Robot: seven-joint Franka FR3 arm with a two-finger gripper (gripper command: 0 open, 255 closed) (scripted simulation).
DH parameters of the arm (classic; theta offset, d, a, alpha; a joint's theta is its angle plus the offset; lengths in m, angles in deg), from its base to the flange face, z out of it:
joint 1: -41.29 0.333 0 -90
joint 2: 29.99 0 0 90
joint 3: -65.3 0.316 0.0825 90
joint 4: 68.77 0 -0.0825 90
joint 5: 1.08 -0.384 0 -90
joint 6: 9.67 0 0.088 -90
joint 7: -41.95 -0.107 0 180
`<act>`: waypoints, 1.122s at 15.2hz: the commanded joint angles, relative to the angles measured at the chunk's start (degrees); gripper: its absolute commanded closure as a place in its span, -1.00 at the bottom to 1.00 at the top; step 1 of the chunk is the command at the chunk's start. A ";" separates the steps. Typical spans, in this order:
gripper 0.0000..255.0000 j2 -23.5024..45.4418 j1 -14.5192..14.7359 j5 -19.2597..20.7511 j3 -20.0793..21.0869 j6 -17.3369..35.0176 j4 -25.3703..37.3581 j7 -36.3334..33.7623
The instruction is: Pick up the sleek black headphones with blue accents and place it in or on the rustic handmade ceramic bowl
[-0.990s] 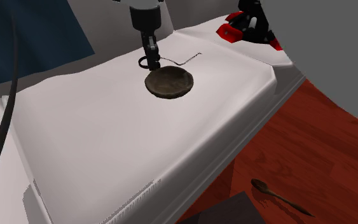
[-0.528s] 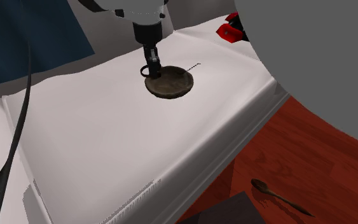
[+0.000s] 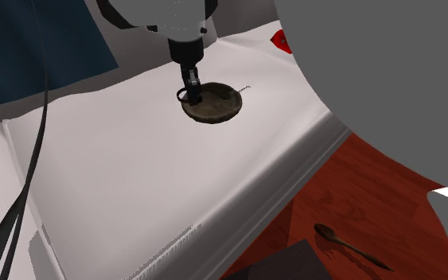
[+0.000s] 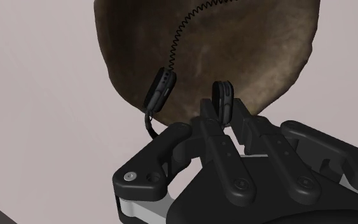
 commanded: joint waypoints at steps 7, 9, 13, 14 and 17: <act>-1.00 0.01 0.00 0.00 0.00 0.02 -0.01 0.00; -1.00 -0.66 0.06 0.33 -0.10 -1.70 1.10 -0.22; -1.00 -2.13 0.16 1.07 -0.30 -6.60 4.64 -0.71; -1.00 -2.14 0.16 1.07 -0.30 -6.59 4.63 -0.71; -1.00 -2.13 0.16 1.07 -0.30 -6.60 4.64 -0.71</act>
